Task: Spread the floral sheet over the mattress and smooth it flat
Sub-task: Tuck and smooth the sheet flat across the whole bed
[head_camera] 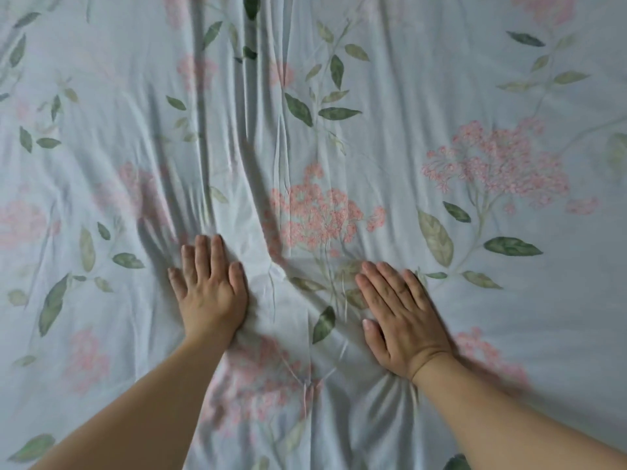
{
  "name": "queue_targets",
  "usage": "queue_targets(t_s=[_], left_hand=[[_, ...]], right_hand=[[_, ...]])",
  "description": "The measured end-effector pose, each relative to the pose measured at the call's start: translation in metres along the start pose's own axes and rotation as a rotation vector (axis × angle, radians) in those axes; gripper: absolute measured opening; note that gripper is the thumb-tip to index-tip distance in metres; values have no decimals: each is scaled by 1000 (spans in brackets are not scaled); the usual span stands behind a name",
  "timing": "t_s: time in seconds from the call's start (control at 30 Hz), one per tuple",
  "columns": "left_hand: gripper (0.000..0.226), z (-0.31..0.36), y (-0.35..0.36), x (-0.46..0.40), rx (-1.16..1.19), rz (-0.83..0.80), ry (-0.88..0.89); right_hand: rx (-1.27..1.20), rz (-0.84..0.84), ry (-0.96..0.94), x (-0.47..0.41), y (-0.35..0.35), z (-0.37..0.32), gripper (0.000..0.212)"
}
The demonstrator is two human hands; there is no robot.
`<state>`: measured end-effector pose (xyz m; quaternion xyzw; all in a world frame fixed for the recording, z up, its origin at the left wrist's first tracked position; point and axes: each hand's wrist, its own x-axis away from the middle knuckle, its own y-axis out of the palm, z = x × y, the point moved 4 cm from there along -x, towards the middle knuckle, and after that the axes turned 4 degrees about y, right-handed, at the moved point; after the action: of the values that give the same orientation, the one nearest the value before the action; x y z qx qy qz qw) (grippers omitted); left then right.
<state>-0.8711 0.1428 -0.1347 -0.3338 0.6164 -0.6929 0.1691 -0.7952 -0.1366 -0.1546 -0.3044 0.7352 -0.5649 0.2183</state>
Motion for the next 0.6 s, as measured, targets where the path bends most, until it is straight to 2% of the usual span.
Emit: queue_targets(t_s=[0.37, 0.6], left_hand=[[61, -17, 10, 45, 19, 21, 95], [64, -67, 35, 124, -43, -34, 224]], right_hand=[[73, 42, 9, 3, 1, -5, 64], [204, 0, 157, 3, -5, -25, 66]])
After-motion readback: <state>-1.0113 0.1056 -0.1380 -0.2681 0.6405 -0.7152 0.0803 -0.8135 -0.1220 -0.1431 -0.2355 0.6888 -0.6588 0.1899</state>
